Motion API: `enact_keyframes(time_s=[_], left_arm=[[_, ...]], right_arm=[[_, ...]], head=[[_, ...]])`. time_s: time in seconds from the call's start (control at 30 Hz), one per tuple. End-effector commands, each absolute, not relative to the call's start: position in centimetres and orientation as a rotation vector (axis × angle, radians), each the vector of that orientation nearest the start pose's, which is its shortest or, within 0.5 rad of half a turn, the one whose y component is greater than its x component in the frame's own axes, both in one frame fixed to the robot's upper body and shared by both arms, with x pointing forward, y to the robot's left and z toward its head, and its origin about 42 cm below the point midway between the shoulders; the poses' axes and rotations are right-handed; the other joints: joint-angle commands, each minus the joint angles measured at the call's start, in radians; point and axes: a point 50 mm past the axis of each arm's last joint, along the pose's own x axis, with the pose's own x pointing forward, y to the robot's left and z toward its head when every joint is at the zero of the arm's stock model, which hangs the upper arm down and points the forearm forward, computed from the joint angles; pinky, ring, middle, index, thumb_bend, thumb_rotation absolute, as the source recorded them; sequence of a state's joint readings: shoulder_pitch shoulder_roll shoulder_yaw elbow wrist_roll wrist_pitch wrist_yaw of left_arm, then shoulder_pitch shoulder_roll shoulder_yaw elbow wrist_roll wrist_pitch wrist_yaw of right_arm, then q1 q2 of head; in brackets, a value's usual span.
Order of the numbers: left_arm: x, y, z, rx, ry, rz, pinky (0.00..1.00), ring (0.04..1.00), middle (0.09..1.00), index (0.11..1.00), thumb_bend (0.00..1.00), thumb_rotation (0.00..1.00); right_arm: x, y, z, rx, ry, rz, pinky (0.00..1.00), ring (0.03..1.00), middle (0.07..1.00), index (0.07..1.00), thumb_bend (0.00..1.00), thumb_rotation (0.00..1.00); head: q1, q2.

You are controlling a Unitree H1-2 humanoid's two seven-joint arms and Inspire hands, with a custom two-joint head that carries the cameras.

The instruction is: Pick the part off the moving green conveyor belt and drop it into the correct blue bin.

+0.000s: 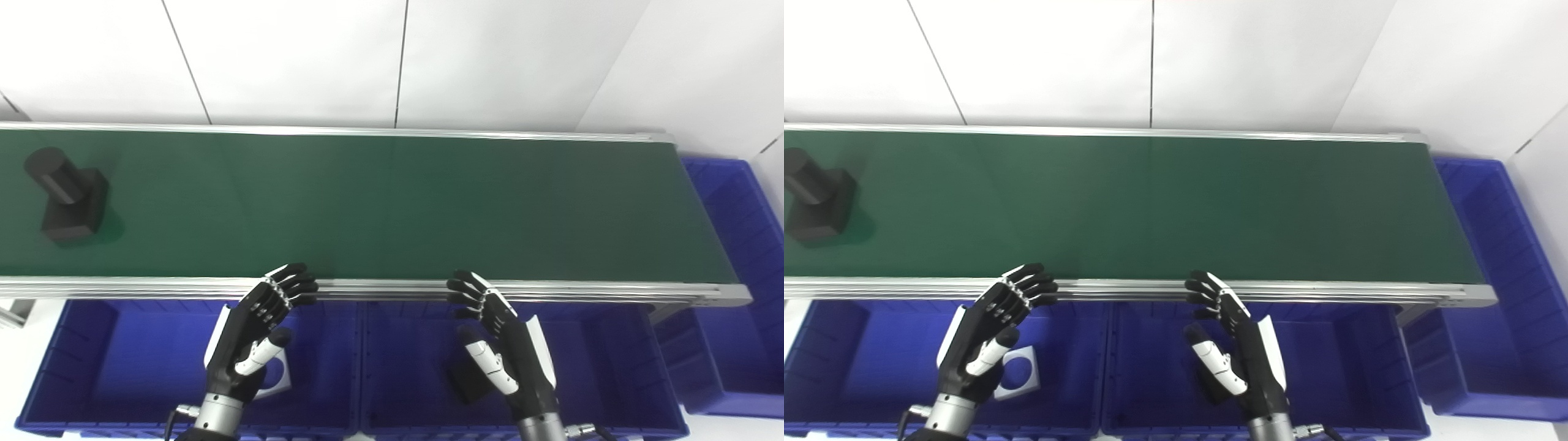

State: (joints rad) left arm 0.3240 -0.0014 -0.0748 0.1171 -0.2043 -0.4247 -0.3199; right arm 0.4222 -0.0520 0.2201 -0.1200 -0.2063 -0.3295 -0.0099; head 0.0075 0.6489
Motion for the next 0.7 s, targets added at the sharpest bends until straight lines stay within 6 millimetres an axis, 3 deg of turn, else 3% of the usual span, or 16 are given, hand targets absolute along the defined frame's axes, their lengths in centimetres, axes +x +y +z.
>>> enact_keyframes(time_s=[0.0, 0.33, 0.67], left_arm=[[16.3, 19.5, 3.5, -0.184, -0.091, -0.220, 0.68, 0.716, 0.734, 0.760, 0.86, 0.58], [16.5, 18.9, 3.5, -0.195, -0.089, -0.231, 0.68, 0.717, 0.737, 0.766, 0.85, 0.57], [17.1, 19.5, 4.1, -0.155, -0.075, -0.329, 0.69, 0.709, 0.732, 0.778, 0.85, 0.57]], right_arm=[[13.9, -18.3, 7.1, -0.159, -0.109, 0.171, 0.66, 0.749, 0.801, 0.844, 0.55, 0.82], [14.0, -18.7, 6.8, -0.154, -0.111, 0.168, 0.66, 0.752, 0.805, 0.850, 0.52, 0.81], [14.1, -19.3, 6.2, -0.159, -0.109, 0.164, 0.66, 0.753, 0.808, 0.861, 0.55, 0.90]], head=[[0.002, -0.002], [0.091, -0.033], [0.228, -0.088]])
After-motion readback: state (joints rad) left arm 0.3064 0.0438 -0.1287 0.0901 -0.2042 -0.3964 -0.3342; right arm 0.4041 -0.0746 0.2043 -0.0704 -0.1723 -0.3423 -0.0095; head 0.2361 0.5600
